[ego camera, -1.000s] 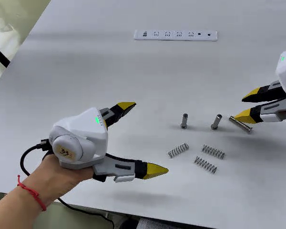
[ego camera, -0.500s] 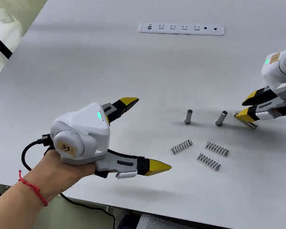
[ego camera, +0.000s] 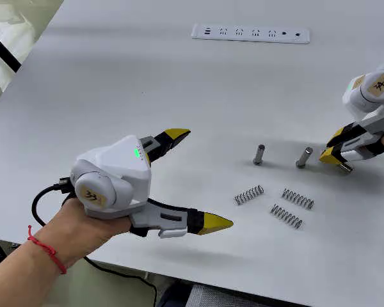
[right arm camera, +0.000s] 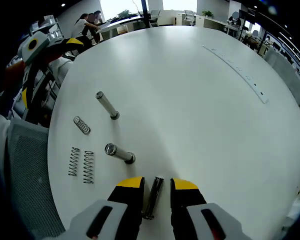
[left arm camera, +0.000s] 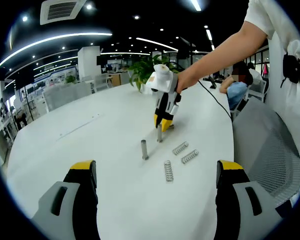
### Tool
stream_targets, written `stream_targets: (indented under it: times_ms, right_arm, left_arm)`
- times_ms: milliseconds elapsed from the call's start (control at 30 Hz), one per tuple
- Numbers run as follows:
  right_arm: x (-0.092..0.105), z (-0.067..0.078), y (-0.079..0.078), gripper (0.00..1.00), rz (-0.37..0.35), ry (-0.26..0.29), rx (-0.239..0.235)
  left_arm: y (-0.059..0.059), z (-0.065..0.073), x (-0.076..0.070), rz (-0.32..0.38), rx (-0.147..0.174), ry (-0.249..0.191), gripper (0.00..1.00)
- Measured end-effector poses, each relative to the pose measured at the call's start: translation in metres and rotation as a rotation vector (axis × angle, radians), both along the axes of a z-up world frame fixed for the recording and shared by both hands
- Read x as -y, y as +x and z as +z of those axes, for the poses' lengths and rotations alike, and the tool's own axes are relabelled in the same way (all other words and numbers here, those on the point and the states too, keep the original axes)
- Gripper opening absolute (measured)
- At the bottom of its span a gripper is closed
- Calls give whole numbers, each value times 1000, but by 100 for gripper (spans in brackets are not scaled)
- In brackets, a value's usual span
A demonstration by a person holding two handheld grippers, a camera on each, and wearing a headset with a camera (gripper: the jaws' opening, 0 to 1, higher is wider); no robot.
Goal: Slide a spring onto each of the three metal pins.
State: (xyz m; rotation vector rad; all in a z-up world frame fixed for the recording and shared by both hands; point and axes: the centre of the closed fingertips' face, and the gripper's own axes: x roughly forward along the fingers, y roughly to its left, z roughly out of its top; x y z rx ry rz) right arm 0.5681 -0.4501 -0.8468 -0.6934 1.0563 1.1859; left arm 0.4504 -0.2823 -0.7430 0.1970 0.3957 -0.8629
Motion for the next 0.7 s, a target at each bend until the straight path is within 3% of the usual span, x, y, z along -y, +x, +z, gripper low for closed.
stream_targets:
  times_ms: [233, 700]
  right_arm:
    - [0, -4, -1, 14, -3, -9, -21]
    - [0, -3, -2, 7, -12, -24, -4]
  left_arm:
    - [1, -2, 1, -3, -5, -3, 99]
    - [3, -3, 2, -4, -6, -11, 99]
